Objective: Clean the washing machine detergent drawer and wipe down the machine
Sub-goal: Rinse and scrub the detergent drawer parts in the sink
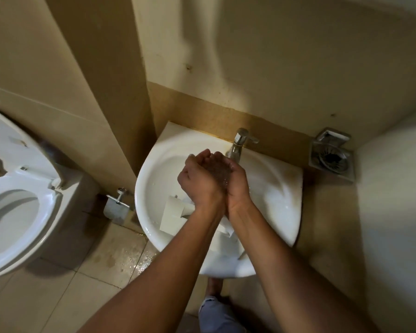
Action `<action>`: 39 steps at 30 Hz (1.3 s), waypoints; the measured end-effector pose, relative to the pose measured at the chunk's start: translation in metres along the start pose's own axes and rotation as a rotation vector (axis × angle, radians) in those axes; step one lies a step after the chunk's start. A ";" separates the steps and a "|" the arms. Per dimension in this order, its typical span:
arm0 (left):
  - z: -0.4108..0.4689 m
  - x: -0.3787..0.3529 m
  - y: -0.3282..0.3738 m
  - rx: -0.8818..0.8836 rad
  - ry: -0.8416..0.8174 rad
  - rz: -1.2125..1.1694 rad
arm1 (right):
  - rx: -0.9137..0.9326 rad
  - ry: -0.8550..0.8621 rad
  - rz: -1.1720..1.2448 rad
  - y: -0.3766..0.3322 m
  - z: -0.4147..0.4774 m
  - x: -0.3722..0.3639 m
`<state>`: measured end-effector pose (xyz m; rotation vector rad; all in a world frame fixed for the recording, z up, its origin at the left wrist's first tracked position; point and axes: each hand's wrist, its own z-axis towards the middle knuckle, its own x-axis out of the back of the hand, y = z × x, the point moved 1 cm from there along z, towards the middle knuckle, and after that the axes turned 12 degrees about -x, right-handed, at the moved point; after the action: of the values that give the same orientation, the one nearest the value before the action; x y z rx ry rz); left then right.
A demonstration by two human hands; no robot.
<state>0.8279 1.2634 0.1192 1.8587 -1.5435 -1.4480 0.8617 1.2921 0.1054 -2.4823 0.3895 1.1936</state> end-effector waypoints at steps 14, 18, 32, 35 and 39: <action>-0.015 0.088 0.050 0.261 -0.006 0.188 | 0.035 0.360 0.013 0.099 -0.043 -0.009; -0.018 0.107 0.046 0.336 0.005 0.294 | 0.041 0.525 -0.202 0.110 -0.048 0.000; -0.087 0.079 -0.012 0.236 -0.544 0.706 | 0.450 0.808 -0.351 0.057 -0.092 0.073; -0.077 0.049 -0.009 0.137 -0.520 0.669 | 0.391 0.705 -0.358 0.029 -0.082 0.051; -0.043 0.015 -0.017 0.171 -0.345 0.624 | 0.114 0.517 -0.190 -0.006 -0.047 0.031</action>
<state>0.8711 1.2417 0.1175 1.0601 -2.2090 -1.3963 0.9158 1.2747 0.1092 -2.6307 0.3294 0.4337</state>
